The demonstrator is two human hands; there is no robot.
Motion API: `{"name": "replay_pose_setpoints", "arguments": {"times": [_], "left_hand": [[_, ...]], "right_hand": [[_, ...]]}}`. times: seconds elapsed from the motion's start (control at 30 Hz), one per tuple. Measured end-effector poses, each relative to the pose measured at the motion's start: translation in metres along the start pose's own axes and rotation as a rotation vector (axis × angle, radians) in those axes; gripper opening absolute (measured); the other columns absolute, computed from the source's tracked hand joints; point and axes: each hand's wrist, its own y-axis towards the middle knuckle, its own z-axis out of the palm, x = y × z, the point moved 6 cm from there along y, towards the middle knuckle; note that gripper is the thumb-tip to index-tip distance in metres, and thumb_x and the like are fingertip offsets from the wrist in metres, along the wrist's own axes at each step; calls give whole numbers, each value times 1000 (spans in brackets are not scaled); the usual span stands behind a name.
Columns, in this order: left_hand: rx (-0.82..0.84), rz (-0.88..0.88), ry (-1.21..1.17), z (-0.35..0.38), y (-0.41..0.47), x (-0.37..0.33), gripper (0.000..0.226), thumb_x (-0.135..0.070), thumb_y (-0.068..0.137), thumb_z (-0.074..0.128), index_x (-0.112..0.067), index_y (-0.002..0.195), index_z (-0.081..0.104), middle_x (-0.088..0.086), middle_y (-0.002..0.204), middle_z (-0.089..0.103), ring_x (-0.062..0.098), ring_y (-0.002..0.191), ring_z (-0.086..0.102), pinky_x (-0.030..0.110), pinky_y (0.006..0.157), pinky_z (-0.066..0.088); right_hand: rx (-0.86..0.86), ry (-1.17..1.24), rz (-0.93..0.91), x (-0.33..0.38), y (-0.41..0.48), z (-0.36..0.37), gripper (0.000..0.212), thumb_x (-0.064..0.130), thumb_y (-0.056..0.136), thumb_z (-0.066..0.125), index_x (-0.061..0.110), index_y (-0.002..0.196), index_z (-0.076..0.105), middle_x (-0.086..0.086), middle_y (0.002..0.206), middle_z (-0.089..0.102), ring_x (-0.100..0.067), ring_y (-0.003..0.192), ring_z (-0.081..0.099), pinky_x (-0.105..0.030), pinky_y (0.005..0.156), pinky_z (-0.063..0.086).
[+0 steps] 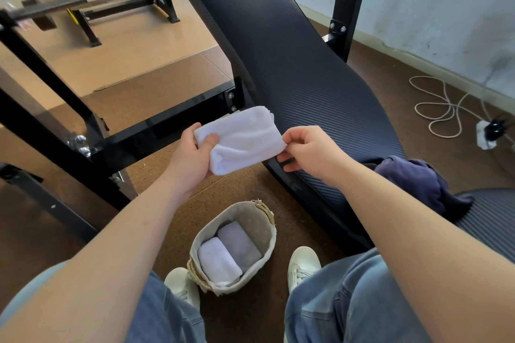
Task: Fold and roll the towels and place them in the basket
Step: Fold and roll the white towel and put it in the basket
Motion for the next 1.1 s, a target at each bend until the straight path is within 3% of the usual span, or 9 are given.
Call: {"name": "replay_pose_setpoints", "arguments": {"times": [0.17, 0.3, 0.37, 0.43, 0.57, 0.77, 0.9, 1.0, 1.1], "left_hand": [[-1, 8, 2, 0, 0, 0, 55, -33, 108, 50, -30, 157, 26, -3, 129, 54, 19, 110, 63, 43, 84, 62], [10, 16, -2, 0, -2, -2, 54, -32, 108, 50, -30, 157, 27, -5, 126, 54, 20, 108, 63, 44, 84, 62], [-3, 19, -26, -3, -2, -4, 55, -32, 107, 50, -30, 157, 27, -1, 131, 53, 22, 112, 62, 46, 88, 60], [4, 23, -25, -3, -1, -4, 55, -32, 107, 51, -31, 157, 27, 1, 134, 52, 22, 114, 62, 48, 92, 59], [51, 58, 34, 5, -4, -4, 56, -33, 107, 51, -31, 158, 26, -3, 130, 53, 17, 111, 62, 42, 86, 61], [26, 64, -45, -2, -2, -6, 53, -31, 106, 52, -31, 155, 31, -1, 132, 54, 21, 113, 63, 46, 90, 61], [10, 99, -27, -1, -4, -9, 52, -31, 105, 54, -31, 153, 34, 1, 133, 54, 21, 113, 63, 41, 84, 62], [-7, 116, -38, -3, -5, -11, 56, -34, 104, 58, -31, 154, 34, 1, 134, 54, 21, 113, 63, 43, 87, 61], [35, 119, -23, 0, -8, -10, 61, -34, 102, 60, -34, 156, 31, -2, 133, 53, 21, 113, 63, 45, 86, 63]], "right_hand": [[225, 272, 91, -6, -1, 15, 21, -3, 94, 63, 12, 106, 73, -13, 107, 76, -22, 92, 74, -42, 86, 63], [107, 343, 121, -9, 3, 10, 14, 16, 91, 77, 7, 102, 76, -10, 96, 75, -19, 81, 69, -35, 80, 63], [110, 387, 182, -12, 3, 8, 14, 14, 92, 76, 4, 102, 74, -12, 98, 75, -20, 80, 67, -37, 82, 63], [233, 474, 228, -12, -2, 11, 12, 10, 95, 71, 5, 105, 73, -14, 104, 75, -25, 88, 70, -43, 89, 61], [392, 586, 228, -7, -9, 17, 19, 9, 97, 63, 6, 114, 72, -13, 105, 76, -27, 95, 74, -44, 91, 59], [194, 552, 235, -15, 2, 5, 15, 6, 93, 71, 5, 107, 74, -11, 105, 78, -22, 88, 73, -38, 82, 58], [87, 428, 252, -20, 4, -2, 18, 6, 89, 75, 11, 106, 76, -6, 101, 79, -20, 89, 73, -36, 78, 60], [-58, 340, 219, -19, 6, -10, 17, 7, 94, 66, 16, 106, 75, -9, 101, 78, -19, 84, 69, -34, 72, 61], [-69, 411, 201, -15, 7, -8, 27, 37, 102, 60, 14, 110, 70, -12, 103, 75, -23, 83, 72, -35, 70, 61]]}}
